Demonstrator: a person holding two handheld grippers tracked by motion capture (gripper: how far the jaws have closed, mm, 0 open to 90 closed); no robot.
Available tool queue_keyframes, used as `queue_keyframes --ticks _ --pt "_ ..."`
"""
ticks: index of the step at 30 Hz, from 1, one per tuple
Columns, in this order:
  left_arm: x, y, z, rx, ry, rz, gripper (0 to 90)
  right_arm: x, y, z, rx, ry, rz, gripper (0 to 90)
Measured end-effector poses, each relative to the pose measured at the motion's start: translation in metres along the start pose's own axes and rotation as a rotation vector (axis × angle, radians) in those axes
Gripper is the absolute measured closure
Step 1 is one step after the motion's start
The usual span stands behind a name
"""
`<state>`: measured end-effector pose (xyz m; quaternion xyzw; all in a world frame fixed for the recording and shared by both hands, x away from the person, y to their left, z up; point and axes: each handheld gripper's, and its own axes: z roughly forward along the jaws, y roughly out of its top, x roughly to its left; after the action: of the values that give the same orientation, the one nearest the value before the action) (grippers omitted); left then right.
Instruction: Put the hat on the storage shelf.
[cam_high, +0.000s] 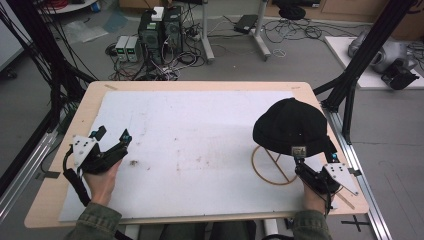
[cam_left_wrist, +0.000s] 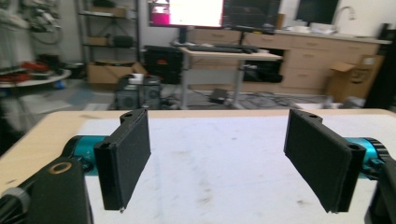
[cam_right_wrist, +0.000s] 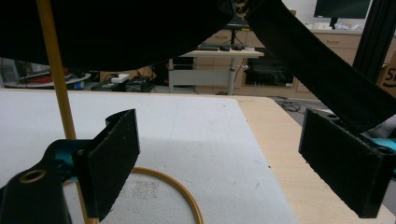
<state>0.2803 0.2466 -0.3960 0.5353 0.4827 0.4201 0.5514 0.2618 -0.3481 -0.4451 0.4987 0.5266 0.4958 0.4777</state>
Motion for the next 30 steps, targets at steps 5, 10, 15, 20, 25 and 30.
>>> queue_keyframes --ticks 5,10,15,20,25,30 --pt "0.008 -0.017 -0.017 -0.047 0.126 0.007 22.5 0.0 0.0 0.0 -0.001 0.0 0.0 11.6" --pt "0.018 -0.026 -0.024 -0.041 0.217 -0.025 20.5 0.001 -0.001 0.001 0.0 0.005 -0.003 11.6" --pt "0.024 -0.033 -0.031 -0.012 0.267 -0.049 20.1 0.001 -0.001 0.0 -0.003 0.009 -0.002 11.5" --pt "0.027 -0.034 -0.037 -0.016 0.284 -0.048 19.9 0.001 -0.002 0.002 0.001 0.015 0.005 11.5" --pt "0.028 -0.034 -0.036 -0.017 0.281 -0.037 19.8 0.002 -0.003 0.002 0.0 0.02 0.0 11.6" --pt "0.027 -0.035 -0.036 -0.011 0.278 -0.034 19.8 0.002 -0.003 0.002 0.0 0.017 -0.001 11.6"
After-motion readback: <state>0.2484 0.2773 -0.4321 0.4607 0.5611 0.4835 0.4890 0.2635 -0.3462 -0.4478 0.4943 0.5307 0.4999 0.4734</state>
